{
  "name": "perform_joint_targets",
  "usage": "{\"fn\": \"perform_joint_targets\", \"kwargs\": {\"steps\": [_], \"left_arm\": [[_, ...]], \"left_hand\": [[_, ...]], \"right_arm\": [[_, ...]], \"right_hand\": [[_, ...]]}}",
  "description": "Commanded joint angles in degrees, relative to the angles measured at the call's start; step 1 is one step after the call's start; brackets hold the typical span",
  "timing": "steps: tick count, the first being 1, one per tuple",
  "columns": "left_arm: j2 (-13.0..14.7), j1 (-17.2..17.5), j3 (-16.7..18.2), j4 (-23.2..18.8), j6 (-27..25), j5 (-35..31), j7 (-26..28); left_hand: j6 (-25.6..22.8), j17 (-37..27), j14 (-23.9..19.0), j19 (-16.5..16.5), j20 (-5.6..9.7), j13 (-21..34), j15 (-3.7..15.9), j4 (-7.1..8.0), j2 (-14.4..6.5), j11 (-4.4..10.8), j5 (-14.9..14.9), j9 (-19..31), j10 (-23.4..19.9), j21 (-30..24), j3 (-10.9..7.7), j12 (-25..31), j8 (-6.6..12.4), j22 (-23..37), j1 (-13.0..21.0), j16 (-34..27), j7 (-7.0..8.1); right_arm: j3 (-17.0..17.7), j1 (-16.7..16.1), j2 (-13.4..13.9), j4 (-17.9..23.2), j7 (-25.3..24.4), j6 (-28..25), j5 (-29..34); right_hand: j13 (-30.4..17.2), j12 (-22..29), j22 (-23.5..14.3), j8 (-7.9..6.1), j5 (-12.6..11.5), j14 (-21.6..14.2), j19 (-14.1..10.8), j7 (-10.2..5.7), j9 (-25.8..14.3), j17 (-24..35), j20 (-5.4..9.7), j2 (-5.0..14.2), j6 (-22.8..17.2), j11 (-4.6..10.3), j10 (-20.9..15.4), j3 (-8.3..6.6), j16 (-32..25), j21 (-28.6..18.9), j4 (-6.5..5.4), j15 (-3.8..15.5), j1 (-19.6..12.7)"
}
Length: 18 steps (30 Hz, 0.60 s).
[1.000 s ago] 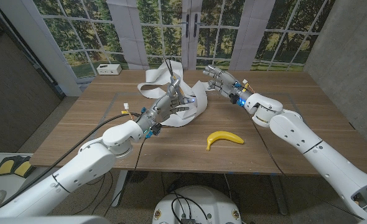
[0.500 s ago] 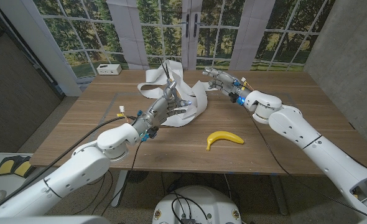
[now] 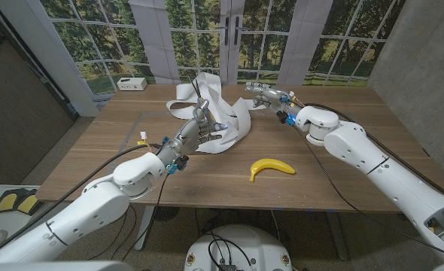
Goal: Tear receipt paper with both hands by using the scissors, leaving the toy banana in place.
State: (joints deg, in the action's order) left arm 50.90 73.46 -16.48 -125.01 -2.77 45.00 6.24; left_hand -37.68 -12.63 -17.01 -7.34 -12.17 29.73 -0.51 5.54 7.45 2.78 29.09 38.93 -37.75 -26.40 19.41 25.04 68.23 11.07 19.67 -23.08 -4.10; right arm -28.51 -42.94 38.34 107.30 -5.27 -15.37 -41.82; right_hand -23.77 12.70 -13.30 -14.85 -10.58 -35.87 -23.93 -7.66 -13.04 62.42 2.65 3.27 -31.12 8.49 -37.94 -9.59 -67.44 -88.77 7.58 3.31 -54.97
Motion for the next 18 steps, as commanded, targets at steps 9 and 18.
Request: {"fn": "perform_joint_targets", "kwargs": {"steps": [9, 18], "left_arm": [[1.0, 4.1, 2.8, -1.6, 1.0, 0.3, 1.6], [1.2, 4.7, 3.6, -1.7, 1.1, 0.7, 1.0]], "left_hand": [[-3.4, 0.0, -1.5, -0.6, -0.11, 0.5, 0.86, 0.12, 2.7, 0.16, 0.3, 8.1, -1.9, 0.3, 0.74, 0.4, 7.34, 0.2, -3.3, -0.2, -2.58], [-3.8, 0.1, -2.0, -1.0, -0.11, 0.9, 0.91, -0.14, 2.7, 0.1, 0.4, 8.1, -2.9, 0.5, 0.73, 0.5, 7.56, 0.3, -3.4, -0.3, -2.76]], "right_arm": [[-7.5, 6.5, 1.4, 1.6, 0.0, -5.3, 18.4], [-9.5, 8.3, 1.0, 2.4, 0.4, -8.1, 24.3]], "right_hand": [[-10.5, 12.7, 0.0, 2.33, -0.2, -2.6, -0.5, 0.72, -0.4, 7.0, 5.15, -0.11, -0.7, 0.9, -10.2, 0.77, 0.3, -0.5, -0.22, 9.09, 2.0], [-21.0, 21.3, 0.4, 3.39, -0.2, -4.2, -2.0, 1.81, -0.5, 7.8, 3.73, -1.49, -0.2, 0.09, -8.9, 2.24, 1.3, -0.4, -1.02, 8.88, 4.8]]}}
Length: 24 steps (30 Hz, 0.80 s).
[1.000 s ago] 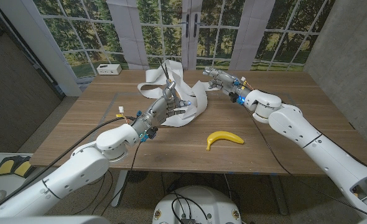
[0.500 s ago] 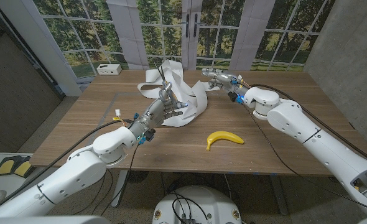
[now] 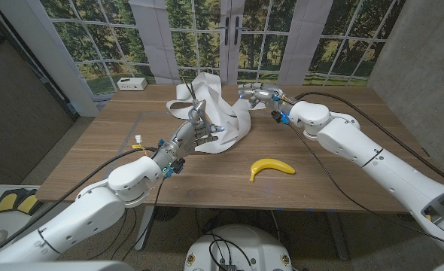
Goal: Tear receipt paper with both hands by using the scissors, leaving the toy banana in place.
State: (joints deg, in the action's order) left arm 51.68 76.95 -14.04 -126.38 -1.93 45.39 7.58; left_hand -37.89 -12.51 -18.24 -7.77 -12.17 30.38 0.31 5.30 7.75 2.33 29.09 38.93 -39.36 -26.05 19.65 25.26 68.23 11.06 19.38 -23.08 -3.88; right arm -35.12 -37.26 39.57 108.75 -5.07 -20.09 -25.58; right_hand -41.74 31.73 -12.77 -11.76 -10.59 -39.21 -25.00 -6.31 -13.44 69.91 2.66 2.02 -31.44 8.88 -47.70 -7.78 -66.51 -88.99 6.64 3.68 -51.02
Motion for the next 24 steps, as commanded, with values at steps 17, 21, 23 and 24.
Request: {"fn": "perform_joint_targets", "kwargs": {"steps": [17, 21, 23, 24], "left_arm": [[0.4, 2.2, 1.9, -0.6, 0.3, 0.7, -0.5], [0.3, 1.9, 1.7, -0.6, 0.1, 0.6, -0.7], [0.3, 1.7, 1.6, -0.4, 0.0, 0.7, -0.8], [0.2, 1.6, 1.6, -0.4, 0.1, 0.7, -1.0]], "left_hand": [[-3.6, 0.1, -1.5, -0.9, -0.11, 0.8, 0.07, -0.17, 2.3, 0.52, 0.5, 8.1, -2.2, 0.6, 0.44, 0.3, 7.8, 0.3, -3.2, -0.3, -2.93], [-3.7, 0.1, -1.8, -1.0, -0.11, 0.9, 0.0, -0.21, 2.2, 0.47, 0.6, 7.9, -1.9, 0.7, 0.43, 0.0, 7.7, 0.3, -3.2, -0.3, -2.9], [-3.7, 0.1, -1.8, -1.0, -0.11, 1.0, 0.01, -0.23, 2.2, 0.69, 0.6, 7.9, -2.0, 0.7, 0.43, 0.0, 7.74, 0.3, -3.2, -0.3, -2.93], [-3.7, 0.1, -1.8, -1.1, -0.11, 1.0, 0.03, -0.24, 2.2, 0.57, 0.6, 8.1, -2.1, 0.8, 0.42, 0.1, 7.84, 0.3, -3.2, -0.3, -2.92]], "right_arm": [[-6.7, 4.4, -1.7, 1.7, 0.2, -5.7, 19.0], [-7.6, 4.9, -2.1, 1.7, 0.2, -7.0, 21.3], [-8.1, 5.2, -2.3, 1.7, 0.3, -7.6, 22.5], [-8.3, 5.4, -2.4, 1.7, 0.3, -8.0, 23.2]], "right_hand": [[-11.3, 8.8, 0.7, 0.41, -0.5, 2.4, 1.6, 1.29, -0.1, -1.1, 1.54, -0.53, -0.2, -1.02, 3.7, 1.31, 2.5, 0.6, -0.04, 8.07, 1.6], [-12.2, 9.6, 0.7, 0.44, -0.6, 2.5, 1.6, 1.6, -0.1, -1.2, 1.3, -0.44, -0.2, -1.32, 3.8, 1.44, 2.2, 0.6, -0.04, 8.09, 1.6], [-13.1, 10.5, 0.8, 0.3, -0.6, 2.2, 1.4, 1.85, -0.1, -0.8, 1.18, -0.43, -0.7, -1.18, 3.5, 1.65, 1.5, 0.5, -0.1, 7.98, 1.8], [-13.4, 10.9, 0.8, 0.32, -0.6, 2.2, 1.4, 1.85, -0.1, -0.6, 1.07, -0.43, -0.7, -1.17, 3.4, 1.7, 1.2, 0.5, -0.09, 7.96, 1.8]]}}
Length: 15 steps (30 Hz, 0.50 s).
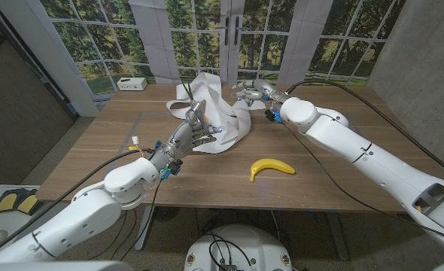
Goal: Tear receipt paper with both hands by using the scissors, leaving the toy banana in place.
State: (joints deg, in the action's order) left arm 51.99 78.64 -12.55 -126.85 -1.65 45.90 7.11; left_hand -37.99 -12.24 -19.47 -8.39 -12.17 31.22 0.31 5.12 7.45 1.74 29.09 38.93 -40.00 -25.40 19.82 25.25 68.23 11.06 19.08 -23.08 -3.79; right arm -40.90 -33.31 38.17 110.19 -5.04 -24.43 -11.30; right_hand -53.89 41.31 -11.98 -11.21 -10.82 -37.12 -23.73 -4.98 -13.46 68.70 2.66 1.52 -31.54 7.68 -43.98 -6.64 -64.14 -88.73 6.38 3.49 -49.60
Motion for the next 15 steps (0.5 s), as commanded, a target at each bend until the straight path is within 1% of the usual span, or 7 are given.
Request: {"fn": "perform_joint_targets", "kwargs": {"steps": [1, 3, 5, 6, 7, 11, 15], "left_arm": [[-0.1, -0.2, 0.0, 0.2, -0.2, 0.2, -0.6], [-0.2, -0.5, -0.3, 0.4, -0.3, 0.1, -0.8], [-0.3, -0.7, -0.4, 0.5, -0.3, 0.1, -0.9], [-0.4, -0.8, -0.5, 0.6, -0.2, 0.2, -1.0], [-0.5, -0.8, -0.5, 0.7, -0.1, 0.2, -1.0], [-0.5, -0.8, -0.5, 0.7, -0.2, 0.1, -0.7], [-0.6, -0.7, -0.4, 0.9, 0.0, 0.2, -0.9]], "left_hand": [[-3.5, -0.2, -0.6, -0.5, -0.11, 0.2, 0.04, -0.07, 2.5, 1.08, 0.6, 8.2, -1.4, 0.1, 0.25, 0.1, 7.92, 0.3, -2.9, -0.3, -3.05], [-3.5, -0.2, -0.6, -0.5, -0.11, 0.3, 0.07, -0.09, 2.5, 1.12, 0.6, 8.2, -1.4, 0.2, 0.25, 0.0, 7.95, 0.3, -2.9, -0.3, -3.04], [-3.6, -0.2, -0.6, -0.5, -0.11, 0.3, 0.14, -0.1, 2.5, 1.1, 0.6, 8.2, -1.4, 0.2, 0.24, 0.0, 7.93, 0.3, -2.9, -0.3, -3.06], [-3.6, -0.2, -0.7, -0.5, -0.11, 0.3, 0.13, -0.11, 2.5, 1.13, 0.6, 8.0, -1.4, 0.2, 0.24, -0.1, 7.84, 0.3, -2.9, -0.3, -3.08], [-3.6, -0.2, -0.7, -0.5, -0.11, 0.4, 0.11, -0.12, 2.5, 1.17, 0.6, 8.1, -1.6, 0.3, 0.24, 0.0, 7.94, 0.3, -2.9, -0.3, -3.05], [-3.7, -0.2, -0.6, -0.6, -0.11, 0.5, 0.16, -0.18, 2.4, 0.85, 0.6, 8.4, -1.5, 0.4, 0.22, -0.2, 8.22, 0.3, -3.0, -0.1, -3.03], [-3.7, -0.2, -0.7, -0.7, -0.11, 0.5, 0.13, -0.22, 2.4, 0.92, 0.7, 8.3, -1.4, 0.6, 0.21, -0.4, 8.21, 0.4, -3.0, -0.1, -3.07]], "right_arm": [[-2.9, 1.7, -1.0, 0.2, 0.5, -4.0, 9.6], [-3.8, 2.5, -1.0, 0.1, 1.1, -5.1, 11.1], [-4.4, 3.1, -1.3, -0.1, 1.9, -5.9, 12.0], [-4.5, 3.3, -1.5, -0.3, 2.3, -6.2, 12.0], [-4.5, 3.4, -1.7, -0.7, 2.7, -6.2, 12.0], [-4.8, 4.0, -2.2, -1.5, 3.9, -6.5, 12.4], [-5.6, 5.0, -2.7, -2.4, 5.1, -7.1, 13.3]], "right_hand": [[-1.8, 2.0, 0.1, -0.29, -0.4, 0.1, -0.1, 0.65, -0.1, 0.9, 0.98, 0.14, -0.9, 0.17, -0.6, 0.6, -1.4, 0.2, 0.16, 8.18, 0.4], [-3.4, 3.5, -0.8, -0.26, -0.4, -0.3, -0.3, 0.84, -0.1, 2.0, 0.92, -0.06, -1.1, -0.11, -0.8, 0.79, -3.0, -0.5, 0.39, 8.06, 0.2], [-5.9, 6.0, -2.9, -0.32, -0.5, -0.6, -0.6, 1.13, -0.1, 2.7, 0.78, -0.3, -1.7, 0.2, -1.4, 1.0, -5.9, -1.6, 0.76, 7.91, -0.3], [-6.5, 6.6, -3.3, -0.37, -0.5, -0.6, -0.6, 1.2, -0.1, 2.7, 0.72, -0.38, -2.0, 0.41, -1.6, 1.09, -6.5, -1.7, 0.78, 7.89, -0.3], [-7.2, 7.2, -3.9, -0.37, -0.5, -0.5, -0.8, 1.26, -0.1, 2.7, 0.79, -0.35, -2.1, 0.27, -1.4, 1.11, -7.0, -1.8, 0.8, 7.9, -0.3], [-8.4, 8.5, -4.8, -0.29, -0.6, 0.1, -0.7, 1.45, 0.0, 2.6, 0.89, -0.14, -2.2, 0.39, -1.9, 1.05, -7.8, -1.8, 0.87, 7.9, -0.6], [-8.0, 8.4, -4.9, -0.14, -0.6, 0.4, -0.7, 1.68, 0.0, 2.5, 0.92, 0.04, -2.0, 0.14, -1.5, 1.03, -8.2, -1.5, 0.82, 7.92, -0.6]]}}
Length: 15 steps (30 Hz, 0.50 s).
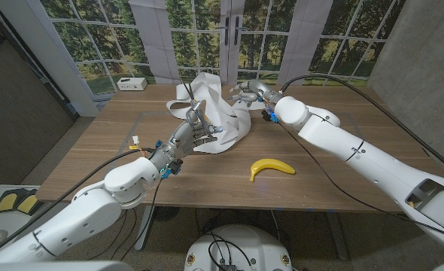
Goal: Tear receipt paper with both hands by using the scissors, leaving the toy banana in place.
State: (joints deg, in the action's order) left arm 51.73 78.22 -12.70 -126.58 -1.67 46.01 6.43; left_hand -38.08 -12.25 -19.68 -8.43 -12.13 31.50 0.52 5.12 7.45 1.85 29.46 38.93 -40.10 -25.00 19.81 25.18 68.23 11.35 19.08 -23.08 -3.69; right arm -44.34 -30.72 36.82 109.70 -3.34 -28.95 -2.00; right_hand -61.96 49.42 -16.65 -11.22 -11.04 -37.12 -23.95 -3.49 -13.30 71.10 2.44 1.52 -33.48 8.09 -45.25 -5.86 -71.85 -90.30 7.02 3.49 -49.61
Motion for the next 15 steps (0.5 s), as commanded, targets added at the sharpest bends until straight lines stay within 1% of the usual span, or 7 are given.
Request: {"fn": "perform_joint_targets", "kwargs": {"steps": [1, 7, 8, 11, 12, 14, 15], "left_arm": [[-0.4, -0.3, -0.3, 0.7, 0.1, 0.3, -0.4], [-0.5, -0.1, -0.2, 0.7, 0.4, 0.1, 0.0], [-0.5, -0.1, -0.1, 0.7, 0.4, 0.2, -0.1], [-0.5, 0.1, 0.0, 0.6, 0.5, 0.1, 0.0], [-0.5, 0.2, 0.0, 0.6, 0.6, 0.2, -0.1], [-0.6, 0.3, -0.1, 0.7, 0.7, 0.2, -0.1], [-0.6, 0.2, -0.3, 0.7, 0.6, 0.2, -0.3]], "left_hand": [[-3.6, -0.2, -0.5, -0.7, -0.15, 0.3, -0.08, -0.23, 2.4, 0.82, 0.3, 8.4, -1.4, 0.2, 0.22, -0.4, 8.25, 0.1, -3.0, -0.1, -3.2], [-3.7, -0.3, -0.5, -0.8, -0.15, 0.4, 0.0, -0.28, 2.4, 0.97, 0.3, 8.2, -1.2, 0.4, 0.2, -0.6, 8.23, 0.1, -3.0, 0.0, -3.24], [-3.8, -0.3, -0.5, -0.8, -0.15, 0.5, 0.02, -0.29, 2.4, 0.8, 0.3, 8.0, -1.2, 0.4, 0.19, -0.7, 8.16, 0.1, -3.0, 0.0, -3.27], [-3.7, -0.3, -0.6, -0.8, -0.15, 0.5, 0.07, -0.32, 2.3, 1.0, 0.3, 8.3, -1.1, 0.5, 0.18, -0.8, 8.3, 0.1, -3.0, 0.0, -3.21], [-3.6, -0.3, -0.6, -0.8, -0.15, 0.5, 0.04, -0.33, 2.3, 1.05, 0.3, 8.5, -1.2, 0.6, 0.18, -0.8, 8.42, 0.1, -3.0, 0.1, -3.2], [-3.6, -0.3, -0.6, -0.8, -0.15, 0.5, 0.0, -0.34, 2.3, 0.93, 0.3, 8.4, -1.1, 0.6, 0.18, -0.9, 8.39, 0.1, -3.0, 0.1, -3.23], [-3.6, -0.3, -0.5, -0.8, -0.15, 0.5, 0.0, -0.34, 2.3, 0.95, 0.3, 8.3, -1.1, 0.6, 0.18, -0.9, 8.34, 0.1, -3.1, 0.1, -3.23]], "right_arm": [[-2.5, 2.8, -1.5, -2.2, 3.8, -2.8, 4.2], [-3.8, 3.6, -2.4, -3.2, 4.1, -3.8, 6.1], [-3.9, 3.6, -2.6, -3.4, 4.2, -3.8, 6.1], [-4.0, 3.5, -2.8, -3.7, 4.1, -4.0, 6.5], [-4.1, 3.4, -2.8, -3.7, 4.0, -4.1, 6.8], [-4.4, 3.3, -2.9, -4.0, 3.6, -4.1, 7.5], [-5.0, 3.5, -3.2, -4.3, 3.5, -4.5, 8.2]], "right_hand": [[0.2, 0.2, -0.2, -0.09, -0.4, 0.5, -0.5, 0.26, -0.2, 0.1, 1.12, 0.08, 0.0, -0.29, -0.2, 0.24, -0.6, 0.1, 0.17, 7.93, -0.6], [1.5, 0.2, -0.3, 0.07, -0.4, 0.8, -0.8, 0.6, -0.1, 0.0, 0.88, 0.33, 0.3, -0.59, -0.9, 0.33, -1.1, 0.4, -0.05, 7.96, -0.3], [1.7, 0.4, -0.1, 0.07, -0.4, 0.7, -1.0, 0.62, -0.1, 0.0, 0.93, 0.48, 0.2, -0.53, -1.2, 0.3, -1.4, 0.5, -0.08, 8.06, -0.3], [3.0, 0.6, -0.3, -0.24, -0.5, -0.1, -2.6, 0.84, 0.0, -0.1, 1.51, 0.82, -0.8, -0.48, -2.5, 0.19, -2.0, 0.3, -0.1, 8.44, -0.4], [3.3, 1.0, -0.5, -0.39, -0.4, -0.7, -2.9, 0.98, 0.0, -0.2, 1.72, 0.83, -1.4, -0.07, -3.4, 0.18, -2.3, 0.2, -0.03, 8.55, -0.5], [3.4, 1.5, -0.9, -0.4, -0.5, -1.2, -3.4, 0.83, 0.1, -0.2, 1.92, 0.87, -1.7, 0.22, -4.1, 0.1, -2.6, 0.1, 0.09, 8.6, -0.7], [3.6, 2.1, -1.8, -0.45, -0.5, -2.3, -4.2, 0.73, 0.1, -0.1, 2.21, 0.95, -2.2, 0.58, -5.2, 0.08, -3.2, -0.3, 0.11, 8.63, -0.8]]}}
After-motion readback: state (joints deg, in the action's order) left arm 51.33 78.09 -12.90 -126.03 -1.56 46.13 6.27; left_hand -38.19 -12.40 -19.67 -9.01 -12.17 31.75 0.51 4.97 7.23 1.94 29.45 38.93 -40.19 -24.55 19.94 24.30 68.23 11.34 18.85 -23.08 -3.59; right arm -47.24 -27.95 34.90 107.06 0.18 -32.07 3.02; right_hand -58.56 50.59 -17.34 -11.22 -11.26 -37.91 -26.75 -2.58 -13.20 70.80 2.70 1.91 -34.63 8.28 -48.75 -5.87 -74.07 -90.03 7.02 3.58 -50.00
